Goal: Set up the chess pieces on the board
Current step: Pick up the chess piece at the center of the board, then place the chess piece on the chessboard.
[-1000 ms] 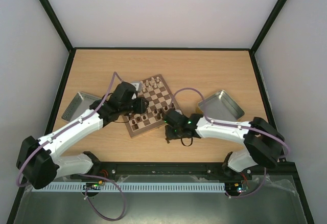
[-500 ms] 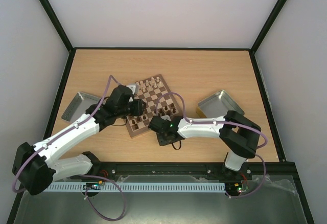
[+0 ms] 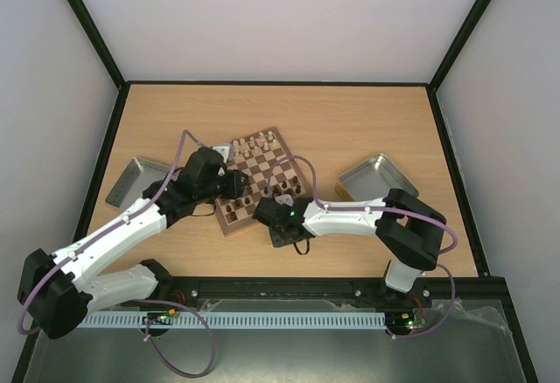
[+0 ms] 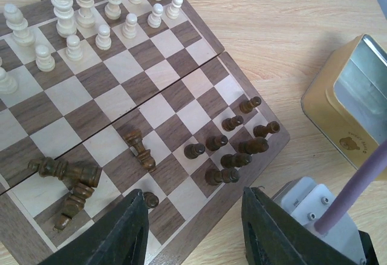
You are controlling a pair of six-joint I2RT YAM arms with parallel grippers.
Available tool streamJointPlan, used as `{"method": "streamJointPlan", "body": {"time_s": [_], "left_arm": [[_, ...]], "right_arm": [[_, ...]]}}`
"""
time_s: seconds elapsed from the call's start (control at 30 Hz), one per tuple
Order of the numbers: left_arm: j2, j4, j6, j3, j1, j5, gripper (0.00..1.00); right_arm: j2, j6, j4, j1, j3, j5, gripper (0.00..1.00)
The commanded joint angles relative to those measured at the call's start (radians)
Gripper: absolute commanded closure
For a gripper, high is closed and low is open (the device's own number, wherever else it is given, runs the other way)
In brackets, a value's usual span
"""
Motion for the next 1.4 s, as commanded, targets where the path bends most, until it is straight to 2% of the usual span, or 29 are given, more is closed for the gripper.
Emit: {"method": "streamJointPlan", "body": {"time_s": [0.0, 0.2, 0.33, 0.53, 0.73, 1.03, 1.23, 1.37], "left_arm": [[-0.045, 0.039, -0.030, -0.032, 0.008, -0.031, 0.54], [-0.161, 0.202, -0.050, -0.108, 0.008, -0.009, 0.51], [-0.256, 0.337, -0.033, -0.146, 0.007, -0.001, 0.45], [-0.328, 0.563, -0.007, -0.199, 0.005, 0.064, 0.39], [-0.261, 0.703, -0.039, -0.195, 0.005, 0.168, 0.37], [-0.156, 0.809, -0.109, -0.180, 0.002, 0.190, 0.44], [-0.089, 0.835, -0.136, -0.167, 0.002, 0.253, 0.48], [-0.080, 0.845, -0.143, -0.161, 0.002, 0.270, 0.56]], "right_arm": [[-0.094, 0.060, 0.049, -0.002, 0.011, 0.068, 0.91], [-0.325, 0.209, 0.308, -0.104, -0.032, -0.031, 0.91], [-0.434, 0.417, 0.497, -0.178, -0.062, -0.053, 0.89], [-0.457, 0.759, 0.745, -0.259, -0.081, -0.105, 0.89], [-0.465, 1.005, 0.905, -0.285, -0.134, -0.136, 0.89], [-0.462, 1.141, 1.030, -0.304, -0.177, -0.195, 0.89], [-0.446, 1.160, 1.076, -0.304, -0.176, -0.215, 0.89], [-0.447, 1.159, 1.078, -0.304, -0.181, -0.218, 0.89]]}}
